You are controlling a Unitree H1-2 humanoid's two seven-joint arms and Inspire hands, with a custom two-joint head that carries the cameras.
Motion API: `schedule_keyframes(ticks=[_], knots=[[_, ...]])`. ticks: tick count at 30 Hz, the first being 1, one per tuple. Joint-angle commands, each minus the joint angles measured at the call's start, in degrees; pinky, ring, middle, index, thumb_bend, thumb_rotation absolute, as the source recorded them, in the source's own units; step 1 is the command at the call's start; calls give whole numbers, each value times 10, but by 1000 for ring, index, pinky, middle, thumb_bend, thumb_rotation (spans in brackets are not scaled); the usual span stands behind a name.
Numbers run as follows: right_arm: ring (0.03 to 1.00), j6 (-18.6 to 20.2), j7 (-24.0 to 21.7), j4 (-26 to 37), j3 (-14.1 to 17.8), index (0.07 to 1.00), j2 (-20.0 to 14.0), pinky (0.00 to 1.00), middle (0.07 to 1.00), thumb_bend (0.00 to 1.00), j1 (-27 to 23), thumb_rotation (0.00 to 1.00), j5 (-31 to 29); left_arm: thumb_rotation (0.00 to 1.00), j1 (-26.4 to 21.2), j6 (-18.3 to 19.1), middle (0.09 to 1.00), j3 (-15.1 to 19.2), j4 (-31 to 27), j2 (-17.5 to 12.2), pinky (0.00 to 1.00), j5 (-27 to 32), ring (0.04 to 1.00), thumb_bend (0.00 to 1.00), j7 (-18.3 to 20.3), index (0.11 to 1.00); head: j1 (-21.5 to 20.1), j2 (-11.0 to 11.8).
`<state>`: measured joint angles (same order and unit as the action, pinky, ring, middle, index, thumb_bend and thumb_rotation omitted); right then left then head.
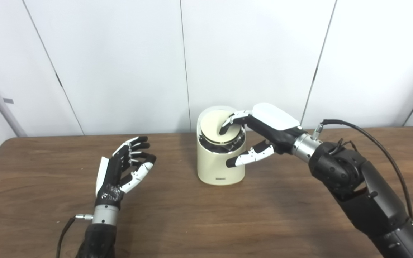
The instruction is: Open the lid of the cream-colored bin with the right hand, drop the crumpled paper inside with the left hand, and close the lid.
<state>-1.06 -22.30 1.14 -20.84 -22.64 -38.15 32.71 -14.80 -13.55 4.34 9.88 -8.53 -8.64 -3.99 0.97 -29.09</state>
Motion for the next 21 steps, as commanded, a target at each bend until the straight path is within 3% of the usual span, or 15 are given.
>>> schedule_keyframes(ticks=[1,8,21], knots=[[854,-9,-27,-15,-20,684,5,810,767,677,5,564,-3,431,-15,-10,732,1,-20,-3,512,-5,645,644,-9,772,1,-1],[868,-8,-36,-16,-31,694,2,851,780,666,6,615,2,416,-17,-7,726,2,-23,-1,512,-7,638,626,-11,767,3,-5],[862,-25,-35,-23,-43,689,-3,843,768,676,12,603,9,382,-22,0,725,4,-26,-1,512,1,637,620,-9,770,7,-12]])
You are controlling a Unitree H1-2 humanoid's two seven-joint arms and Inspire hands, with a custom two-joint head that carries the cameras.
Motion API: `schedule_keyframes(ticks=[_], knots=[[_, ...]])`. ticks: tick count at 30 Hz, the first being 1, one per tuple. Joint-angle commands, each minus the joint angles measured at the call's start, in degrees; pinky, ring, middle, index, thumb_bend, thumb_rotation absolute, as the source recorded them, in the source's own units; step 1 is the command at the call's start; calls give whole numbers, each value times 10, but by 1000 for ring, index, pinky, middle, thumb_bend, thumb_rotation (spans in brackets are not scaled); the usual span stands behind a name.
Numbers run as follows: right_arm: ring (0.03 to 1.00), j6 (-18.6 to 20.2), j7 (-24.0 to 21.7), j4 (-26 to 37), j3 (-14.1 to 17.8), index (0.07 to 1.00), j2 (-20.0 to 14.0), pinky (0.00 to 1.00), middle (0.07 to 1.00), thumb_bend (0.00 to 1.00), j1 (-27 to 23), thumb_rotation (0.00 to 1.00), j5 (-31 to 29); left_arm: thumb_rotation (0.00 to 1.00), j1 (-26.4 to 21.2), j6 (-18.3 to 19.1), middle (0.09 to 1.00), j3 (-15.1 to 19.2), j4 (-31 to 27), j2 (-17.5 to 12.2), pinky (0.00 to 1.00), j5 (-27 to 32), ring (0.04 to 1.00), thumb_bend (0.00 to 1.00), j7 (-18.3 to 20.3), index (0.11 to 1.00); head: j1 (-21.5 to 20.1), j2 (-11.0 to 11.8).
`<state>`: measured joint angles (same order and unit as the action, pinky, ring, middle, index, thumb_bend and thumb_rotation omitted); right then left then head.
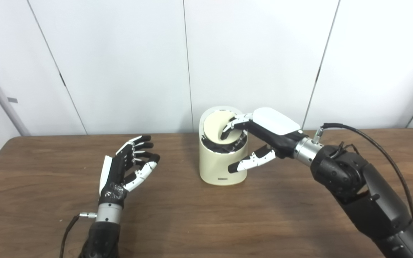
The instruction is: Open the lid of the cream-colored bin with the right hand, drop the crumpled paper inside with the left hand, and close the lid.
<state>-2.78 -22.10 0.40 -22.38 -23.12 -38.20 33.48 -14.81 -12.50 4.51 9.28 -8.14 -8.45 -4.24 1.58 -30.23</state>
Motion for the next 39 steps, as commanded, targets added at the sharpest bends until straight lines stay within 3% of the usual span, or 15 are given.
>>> schedule_keyframes(ticks=[1,6,18,28,39], knots=[[863,-10,-37,-17,-29,687,2,849,768,675,14,600,2,389,-22,-9,723,2,-21,-4,509,-2,634,625,-8,767,1,-1],[852,-22,-32,-22,-34,674,2,855,758,680,22,576,-1,421,-22,-1,724,3,-27,-3,511,-3,635,648,-9,765,2,-4],[846,-34,-26,-35,-45,663,-3,847,737,682,25,624,8,432,-20,8,721,2,-35,-6,511,-11,631,644,-11,765,3,-10],[855,-5,-52,-51,-80,672,-14,890,730,664,22,678,44,453,-18,11,723,4,-39,-8,515,-12,632,667,-11,766,4,-13],[857,7,-50,-66,-81,689,-15,885,740,656,22,710,37,421,-15,12,724,5,-41,-9,518,-7,636,640,-7,767,4,-15]])
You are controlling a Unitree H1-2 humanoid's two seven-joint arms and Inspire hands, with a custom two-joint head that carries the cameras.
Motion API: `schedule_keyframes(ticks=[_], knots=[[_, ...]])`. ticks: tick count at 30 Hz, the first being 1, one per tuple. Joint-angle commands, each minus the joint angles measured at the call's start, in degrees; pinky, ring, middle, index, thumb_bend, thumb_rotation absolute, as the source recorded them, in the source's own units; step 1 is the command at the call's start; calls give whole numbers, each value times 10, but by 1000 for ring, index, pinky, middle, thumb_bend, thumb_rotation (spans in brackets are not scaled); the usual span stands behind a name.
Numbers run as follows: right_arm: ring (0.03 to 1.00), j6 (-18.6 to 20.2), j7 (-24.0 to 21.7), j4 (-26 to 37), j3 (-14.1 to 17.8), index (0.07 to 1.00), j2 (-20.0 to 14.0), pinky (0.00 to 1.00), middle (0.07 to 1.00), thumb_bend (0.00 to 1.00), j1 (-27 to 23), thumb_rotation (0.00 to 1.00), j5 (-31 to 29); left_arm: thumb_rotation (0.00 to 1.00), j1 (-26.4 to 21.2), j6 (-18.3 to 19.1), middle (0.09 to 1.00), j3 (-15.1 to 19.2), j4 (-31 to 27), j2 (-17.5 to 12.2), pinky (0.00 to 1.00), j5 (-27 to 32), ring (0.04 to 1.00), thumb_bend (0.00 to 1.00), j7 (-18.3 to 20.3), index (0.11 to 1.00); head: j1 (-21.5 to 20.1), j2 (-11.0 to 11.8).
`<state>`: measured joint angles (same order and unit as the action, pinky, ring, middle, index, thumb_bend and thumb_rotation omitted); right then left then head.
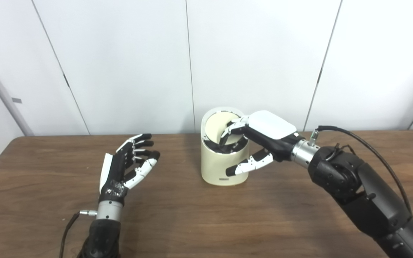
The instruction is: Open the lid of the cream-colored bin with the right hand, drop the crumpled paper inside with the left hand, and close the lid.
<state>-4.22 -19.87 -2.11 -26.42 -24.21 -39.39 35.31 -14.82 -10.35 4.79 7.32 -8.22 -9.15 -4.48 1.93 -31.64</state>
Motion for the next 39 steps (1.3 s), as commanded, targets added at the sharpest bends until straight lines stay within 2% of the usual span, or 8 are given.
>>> schedule_keyframes(ticks=[1,8,18,21,24,30,33,39], knots=[[855,24,-74,-40,-40,690,-4,885,740,655,35,709,18,423,-15,-10,724,3,-21,-9,517,0,636,642,-5,767,0,-1],[844,29,-81,-43,-38,700,-5,894,738,650,31,753,9,440,-16,-8,724,2,-22,-10,517,-4,634,650,-5,767,0,-2],[853,83,-75,-12,22,707,-3,843,749,656,5,734,-58,436,-20,-11,723,2,-15,-11,507,0,632,654,-4,764,-1,-1],[869,106,-81,6,44,723,-5,894,767,636,-8,782,-73,427,-21,-8,727,2,-14,-12,512,2,638,648,-3,768,-2,0],[870,128,-83,27,66,734,-5,843,781,634,-18,789,-82,427,-22,-9,727,2,-14,-12,510,2,636,650,-2,768,-3,-1],[841,110,-46,49,126,736,10,768,787,578,-33,665,-119,420,-23,-7,721,1,-15,-12,522,2,633,635,-1,767,-4,-2],[834,103,-39,47,154,740,18,762,792,587,-36,654,-143,414,-23,-6,720,0,-16,-12,521,4,631,636,0,767,-4,-3],[829,81,-20,41,178,758,17,774,807,635,-36,706,-153,425,-23,-4,723,-1,-16,-14,517,0,634,637,-1,771,-4,-4]])
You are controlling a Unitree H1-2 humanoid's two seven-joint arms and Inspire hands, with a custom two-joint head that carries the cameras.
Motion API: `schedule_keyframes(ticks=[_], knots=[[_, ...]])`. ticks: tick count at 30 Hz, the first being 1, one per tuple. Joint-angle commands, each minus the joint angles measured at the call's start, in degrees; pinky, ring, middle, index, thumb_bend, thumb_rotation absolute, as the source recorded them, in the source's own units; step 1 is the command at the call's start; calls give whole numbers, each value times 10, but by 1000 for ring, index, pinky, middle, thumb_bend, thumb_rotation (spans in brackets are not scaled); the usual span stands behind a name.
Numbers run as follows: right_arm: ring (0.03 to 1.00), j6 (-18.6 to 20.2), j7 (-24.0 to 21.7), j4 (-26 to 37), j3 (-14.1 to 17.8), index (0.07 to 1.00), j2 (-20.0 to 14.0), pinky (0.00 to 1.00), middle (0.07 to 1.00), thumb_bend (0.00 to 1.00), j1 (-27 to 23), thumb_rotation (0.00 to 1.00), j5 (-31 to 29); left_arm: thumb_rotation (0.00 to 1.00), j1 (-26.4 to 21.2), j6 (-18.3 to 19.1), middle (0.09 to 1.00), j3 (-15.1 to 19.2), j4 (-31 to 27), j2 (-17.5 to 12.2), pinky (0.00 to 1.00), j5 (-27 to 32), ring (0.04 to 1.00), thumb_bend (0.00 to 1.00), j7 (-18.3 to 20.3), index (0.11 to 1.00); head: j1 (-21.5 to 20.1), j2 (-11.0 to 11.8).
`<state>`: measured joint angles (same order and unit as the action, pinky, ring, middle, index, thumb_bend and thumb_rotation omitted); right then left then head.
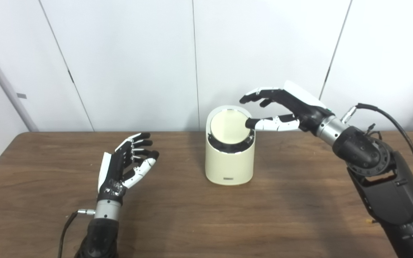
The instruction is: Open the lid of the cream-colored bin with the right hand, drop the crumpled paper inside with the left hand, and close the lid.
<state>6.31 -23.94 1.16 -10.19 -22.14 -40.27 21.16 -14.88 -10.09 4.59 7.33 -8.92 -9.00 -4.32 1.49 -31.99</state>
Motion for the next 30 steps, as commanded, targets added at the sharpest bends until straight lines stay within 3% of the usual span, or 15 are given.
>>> schedule_keyframes(ticks=[1,8,13,18,23,30], knots=[[833,-29,25,8,20,763,-4,781,811,617,-24,673,-17,434,-22,-6,724,1,-17,-7,522,0,636,648,-2,772,0,0],[821,-32,67,32,76,769,7,748,813,583,43,565,-63,439,-21,-10,719,1,-15,-6,514,4,634,655,-1,766,-7,-1],[791,-86,110,5,113,785,31,713,817,650,100,630,-105,457,-23,-16,720,1,-9,-9,516,1,630,662,-1,768,-11,1],[761,-126,148,-8,130,798,53,665,810,621,151,636,-118,459,-25,-24,718,1,-4,-11,516,10,629,667,4,769,-15,2],[771,-148,176,-37,139,814,70,681,816,613,181,629,-133,444,-24,-23,715,-1,-7,-12,511,10,625,666,6,764,-19,1],[778,-139,201,-67,151,818,97,709,810,634,202,599,-152,435,-26,-26,723,-3,-4,-9,509,35,633,668,20,770,-33,0]])
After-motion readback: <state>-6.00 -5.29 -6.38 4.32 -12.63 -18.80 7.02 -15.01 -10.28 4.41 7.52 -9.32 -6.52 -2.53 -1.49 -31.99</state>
